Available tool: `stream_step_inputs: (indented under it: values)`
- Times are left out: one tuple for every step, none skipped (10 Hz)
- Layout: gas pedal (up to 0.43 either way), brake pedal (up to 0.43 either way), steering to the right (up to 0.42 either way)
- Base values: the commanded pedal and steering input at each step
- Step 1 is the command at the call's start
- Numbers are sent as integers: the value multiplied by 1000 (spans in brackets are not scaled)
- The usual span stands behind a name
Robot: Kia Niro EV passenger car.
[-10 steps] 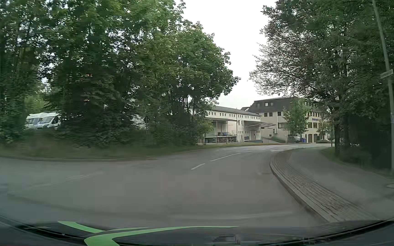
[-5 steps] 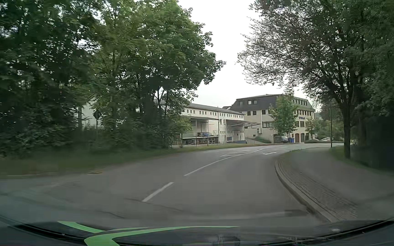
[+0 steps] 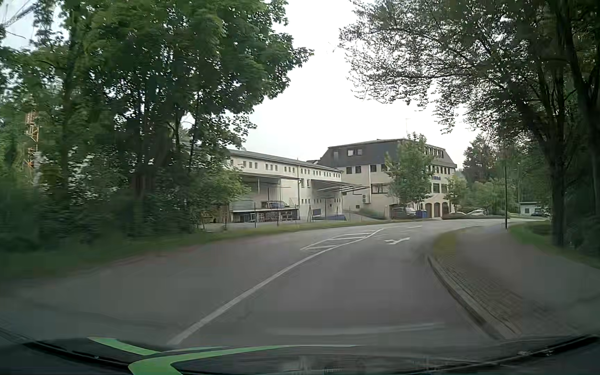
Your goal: Follow the waypoints while adhering to traffic rules and regulations
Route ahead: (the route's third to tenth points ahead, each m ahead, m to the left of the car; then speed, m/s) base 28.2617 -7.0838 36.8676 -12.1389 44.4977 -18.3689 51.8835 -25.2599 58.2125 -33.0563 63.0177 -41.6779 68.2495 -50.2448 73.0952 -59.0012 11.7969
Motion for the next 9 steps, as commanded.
stream_step_inputs:
  values:
    - [59, 0, 79]
    - [59, 0, 81]
    - [59, 0, 82]
    - [59, 0, 84]
    - [59, 0, 85]
    - [59, 0, 85]
    - [59, 0, 86]
    - [59, 0, 86]
    - [59, 0, 86]
